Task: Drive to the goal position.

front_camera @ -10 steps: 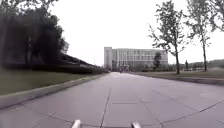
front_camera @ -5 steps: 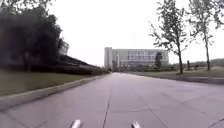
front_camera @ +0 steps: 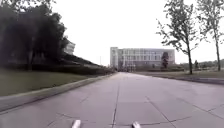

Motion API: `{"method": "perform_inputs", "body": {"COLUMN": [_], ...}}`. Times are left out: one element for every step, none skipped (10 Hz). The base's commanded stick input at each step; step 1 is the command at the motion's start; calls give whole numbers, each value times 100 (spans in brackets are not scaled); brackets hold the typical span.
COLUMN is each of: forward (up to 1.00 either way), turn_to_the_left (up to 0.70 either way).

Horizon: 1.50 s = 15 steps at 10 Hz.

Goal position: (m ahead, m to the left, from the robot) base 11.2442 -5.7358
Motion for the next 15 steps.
{"method": "perform_inputs", "body": {"forward": [70, 70, 70, 70, 70, 70, 70, 70, 70, 70, 70, 70, 70, 70, 70], "turn_to_the_left": [0, 0, 0, 0, 0, 0, 0, 0, 0, 0, 0, 0, 0, 0, 0]}}
